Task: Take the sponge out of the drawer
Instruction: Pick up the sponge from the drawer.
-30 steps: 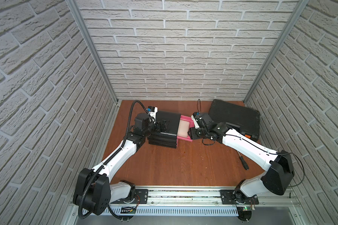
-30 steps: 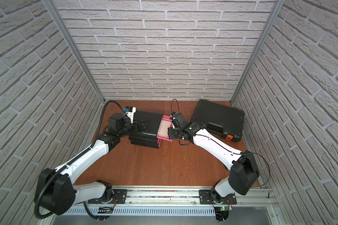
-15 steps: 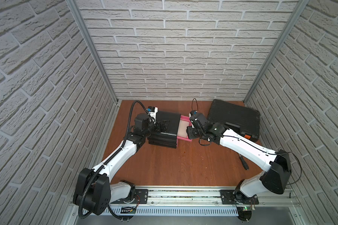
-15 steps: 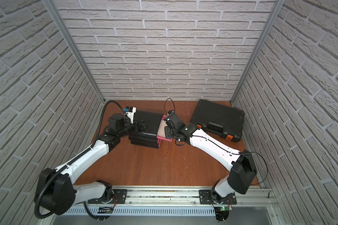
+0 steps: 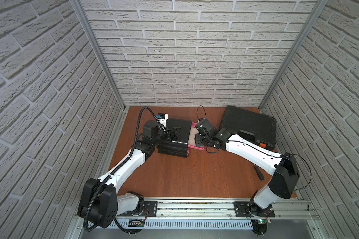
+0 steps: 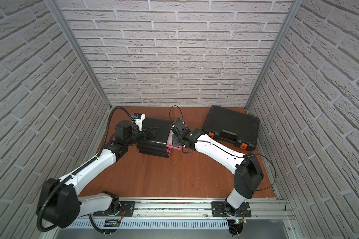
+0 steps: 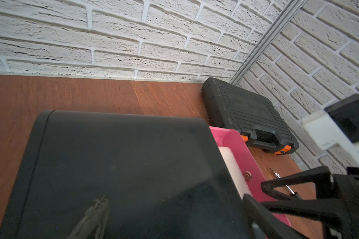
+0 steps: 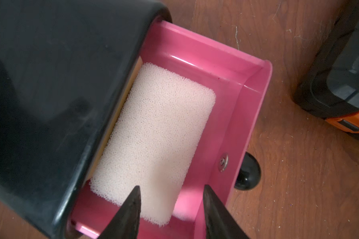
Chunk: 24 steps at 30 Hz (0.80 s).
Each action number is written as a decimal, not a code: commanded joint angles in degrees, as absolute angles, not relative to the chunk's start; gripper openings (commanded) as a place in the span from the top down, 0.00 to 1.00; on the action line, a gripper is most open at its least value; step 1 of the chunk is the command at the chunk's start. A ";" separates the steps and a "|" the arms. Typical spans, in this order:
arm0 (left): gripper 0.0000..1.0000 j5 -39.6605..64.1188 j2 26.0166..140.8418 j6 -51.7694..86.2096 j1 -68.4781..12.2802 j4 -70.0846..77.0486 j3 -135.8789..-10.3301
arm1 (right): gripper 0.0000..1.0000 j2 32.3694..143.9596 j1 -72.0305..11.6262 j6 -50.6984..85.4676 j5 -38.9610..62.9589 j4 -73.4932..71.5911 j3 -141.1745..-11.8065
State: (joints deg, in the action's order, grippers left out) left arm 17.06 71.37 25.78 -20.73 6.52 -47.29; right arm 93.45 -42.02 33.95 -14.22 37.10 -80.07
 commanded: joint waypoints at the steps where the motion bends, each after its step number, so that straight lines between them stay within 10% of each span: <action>1: 0.02 18.12 72.53 27.37 -20.75 6.58 -45.44 | 0.51 93.91 -42.46 35.29 -15.98 37.42 -81.54; 24: 0.02 18.38 70.54 27.30 -20.74 7.38 -44.16 | 0.52 101.33 -42.52 37.79 -11.60 35.38 -83.98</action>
State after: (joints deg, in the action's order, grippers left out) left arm 17.32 70.76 26.20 -20.73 8.40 -46.11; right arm 99.57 -42.02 37.23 -13.02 36.40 -83.46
